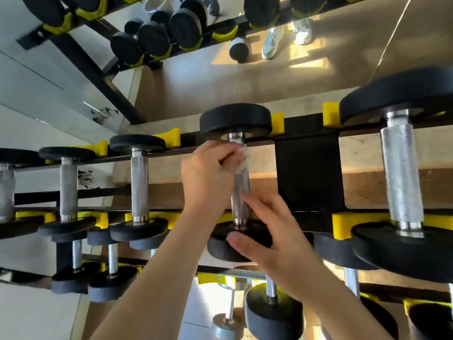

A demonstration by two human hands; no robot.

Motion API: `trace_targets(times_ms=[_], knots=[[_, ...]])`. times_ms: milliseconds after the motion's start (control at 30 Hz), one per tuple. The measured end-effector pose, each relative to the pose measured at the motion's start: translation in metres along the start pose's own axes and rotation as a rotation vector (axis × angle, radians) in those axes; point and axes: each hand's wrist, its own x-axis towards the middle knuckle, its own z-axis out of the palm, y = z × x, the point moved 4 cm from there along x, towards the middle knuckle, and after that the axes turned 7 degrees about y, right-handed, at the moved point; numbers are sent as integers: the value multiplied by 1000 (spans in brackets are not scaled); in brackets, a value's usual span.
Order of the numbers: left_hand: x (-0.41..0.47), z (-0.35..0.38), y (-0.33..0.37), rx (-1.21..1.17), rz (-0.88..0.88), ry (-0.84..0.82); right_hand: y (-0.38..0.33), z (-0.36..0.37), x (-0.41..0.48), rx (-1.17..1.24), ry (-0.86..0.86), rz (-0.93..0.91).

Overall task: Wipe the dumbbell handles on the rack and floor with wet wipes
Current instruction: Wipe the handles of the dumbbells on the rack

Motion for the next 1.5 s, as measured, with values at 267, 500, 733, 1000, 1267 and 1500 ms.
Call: trace_targets(times_ms=[267, 500, 733, 1000, 1267, 1500], knots=[[-28, -1, 9, 269, 652, -405, 7, -14, -29, -304, 259, -350], [6, 2, 9, 161, 486, -193, -17, -7, -27, -757, 254, -611], [-18, -8, 2, 369, 763, -324, -28, 13, -19, -689, 178, -605], [-13, 5, 7, 259, 545, -141, -7, -3, -21, -469, 204, -432], [7, 4, 19, 339, 556, -240, 0, -9, -24, -554, 162, -454], [-21, -1, 10, 310, 472, -408, -13, -11, -13, -737, 71, -572]])
